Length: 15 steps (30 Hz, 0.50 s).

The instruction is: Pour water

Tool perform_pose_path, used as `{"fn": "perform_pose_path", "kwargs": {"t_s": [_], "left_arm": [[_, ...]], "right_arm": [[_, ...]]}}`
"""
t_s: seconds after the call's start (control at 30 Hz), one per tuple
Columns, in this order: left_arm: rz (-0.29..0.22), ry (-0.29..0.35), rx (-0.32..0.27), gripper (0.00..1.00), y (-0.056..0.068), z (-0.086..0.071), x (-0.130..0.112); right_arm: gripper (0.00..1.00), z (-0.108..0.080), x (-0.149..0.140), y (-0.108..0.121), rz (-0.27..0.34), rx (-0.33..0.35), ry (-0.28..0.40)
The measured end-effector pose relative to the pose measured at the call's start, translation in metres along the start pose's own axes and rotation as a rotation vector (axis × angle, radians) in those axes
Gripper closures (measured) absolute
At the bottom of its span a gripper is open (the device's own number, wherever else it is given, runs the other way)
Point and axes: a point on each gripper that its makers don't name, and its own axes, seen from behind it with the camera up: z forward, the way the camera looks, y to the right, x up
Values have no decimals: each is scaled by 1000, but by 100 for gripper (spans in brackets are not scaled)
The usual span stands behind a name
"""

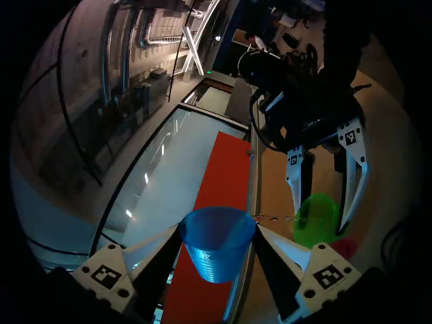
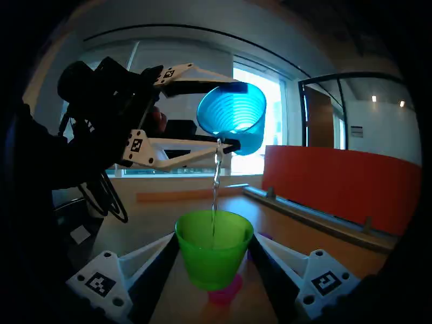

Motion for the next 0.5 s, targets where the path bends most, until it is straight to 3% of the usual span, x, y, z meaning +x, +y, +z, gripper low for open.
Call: {"fn": "perform_pose_path", "kwargs": {"t_s": [0.5], "left_arm": [[25, 6, 5, 13, -1, -2, 4]], "right_arm": [[10, -1, 0, 1, -5, 0, 1]]}}
